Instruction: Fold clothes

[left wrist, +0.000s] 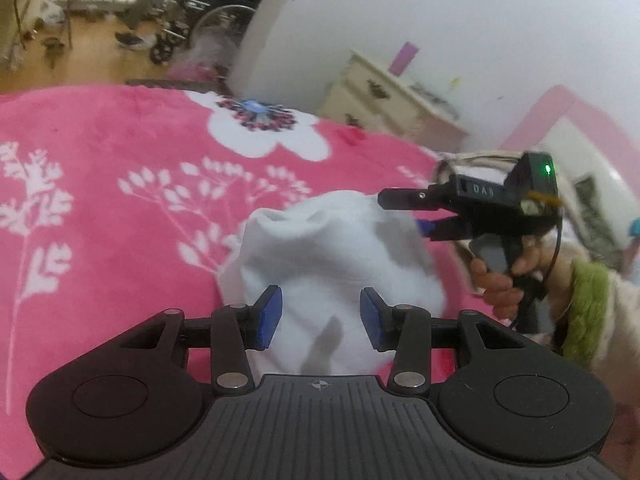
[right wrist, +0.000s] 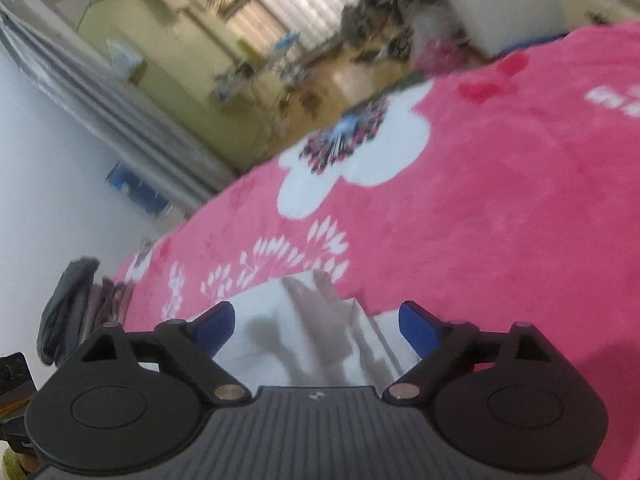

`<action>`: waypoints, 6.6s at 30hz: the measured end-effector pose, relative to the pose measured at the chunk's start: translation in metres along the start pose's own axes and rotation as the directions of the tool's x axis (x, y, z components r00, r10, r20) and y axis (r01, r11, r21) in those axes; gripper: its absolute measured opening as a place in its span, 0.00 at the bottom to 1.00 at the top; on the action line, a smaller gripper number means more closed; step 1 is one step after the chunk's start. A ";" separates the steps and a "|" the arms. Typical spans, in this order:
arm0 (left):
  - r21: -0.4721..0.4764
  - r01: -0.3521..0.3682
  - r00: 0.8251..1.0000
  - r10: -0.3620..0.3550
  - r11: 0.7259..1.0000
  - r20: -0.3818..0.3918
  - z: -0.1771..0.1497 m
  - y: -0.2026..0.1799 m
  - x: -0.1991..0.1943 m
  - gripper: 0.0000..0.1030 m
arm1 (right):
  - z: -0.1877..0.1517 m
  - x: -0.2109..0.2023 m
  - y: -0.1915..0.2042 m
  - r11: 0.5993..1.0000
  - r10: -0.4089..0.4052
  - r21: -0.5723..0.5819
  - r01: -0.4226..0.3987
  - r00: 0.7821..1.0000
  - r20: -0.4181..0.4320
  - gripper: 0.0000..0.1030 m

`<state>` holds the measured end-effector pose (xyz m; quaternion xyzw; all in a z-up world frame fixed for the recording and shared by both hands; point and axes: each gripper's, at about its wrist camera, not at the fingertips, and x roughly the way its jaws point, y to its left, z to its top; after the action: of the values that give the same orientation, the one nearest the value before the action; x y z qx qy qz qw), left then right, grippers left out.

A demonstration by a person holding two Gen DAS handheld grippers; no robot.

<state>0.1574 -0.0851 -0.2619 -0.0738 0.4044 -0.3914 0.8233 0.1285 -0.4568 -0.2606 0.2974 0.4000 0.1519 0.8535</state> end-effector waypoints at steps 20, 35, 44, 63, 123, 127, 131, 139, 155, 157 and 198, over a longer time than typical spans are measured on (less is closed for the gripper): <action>-0.058 -0.079 0.996 0.081 0.995 0.034 0.016 -0.001 0.031 0.41 | -0.033 -0.052 -0.019 0.972 0.221 0.065 -0.227 0.971 0.090 0.12; 0.003 -0.158 0.987 0.158 0.987 -0.003 0.011 -0.008 0.048 0.41 | -0.030 -0.082 0.018 0.911 -0.334 -0.136 0.390 0.890 0.312 0.13; -0.007 -0.173 0.985 0.173 0.985 0.002 0.010 -0.009 0.054 0.41 | -0.092 -0.080 0.068 0.813 -0.245 -0.502 0.296 0.955 0.167 0.12; 0.003 -0.171 0.985 0.171 0.985 -0.008 0.014 -0.004 0.059 0.40 | -0.108 -0.061 0.058 0.731 -0.430 -0.589 0.346 0.903 -0.003 0.16; -0.007 -0.160 0.987 0.160 0.987 -0.009 0.017 0.001 0.063 0.39 | -0.089 -0.029 0.116 0.630 -0.334 -0.643 0.435 0.900 0.281 0.05; 0.002 -0.144 0.990 0.144 0.990 -0.001 0.016 0.001 0.063 0.39 | -0.075 -0.012 0.031 0.890 -0.334 -0.270 0.368 0.928 0.165 0.05; -0.005 -0.143 0.990 0.143 0.990 -0.003 0.018 0.001 0.061 0.39 | -0.073 -0.024 0.012 0.945 -0.275 -0.126 0.301 0.943 0.190 0.05; -0.160 -0.140 0.990 0.141 0.977 -0.005 0.015 0.008 0.019 0.57 | -0.072 -0.018 0.008 0.948 -0.257 -0.144 0.283 0.950 0.178 0.05; -0.445 -0.001 0.988 -0.068 0.896 -0.140 -0.032 0.035 0.038 0.69 | -0.074 -0.022 0.007 0.952 -0.255 -0.125 0.279 0.950 0.180 0.05; -0.503 0.033 0.988 -0.106 0.864 -0.117 -0.028 0.045 0.044 0.69 | -0.074 -0.022 0.007 0.952 -0.254 -0.126 0.278 0.950 0.180 0.05; -0.605 0.076 0.986 -0.149 0.792 -0.070 -0.001 0.063 0.075 0.26 | -0.030 -0.032 -0.029 0.988 -0.079 0.129 0.088 0.994 -0.075 0.16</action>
<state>0.2206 -0.0949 -0.3356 -0.3322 0.5488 -0.2950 0.7081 0.0854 -0.4835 -0.2753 0.3309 0.4507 0.0995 0.8231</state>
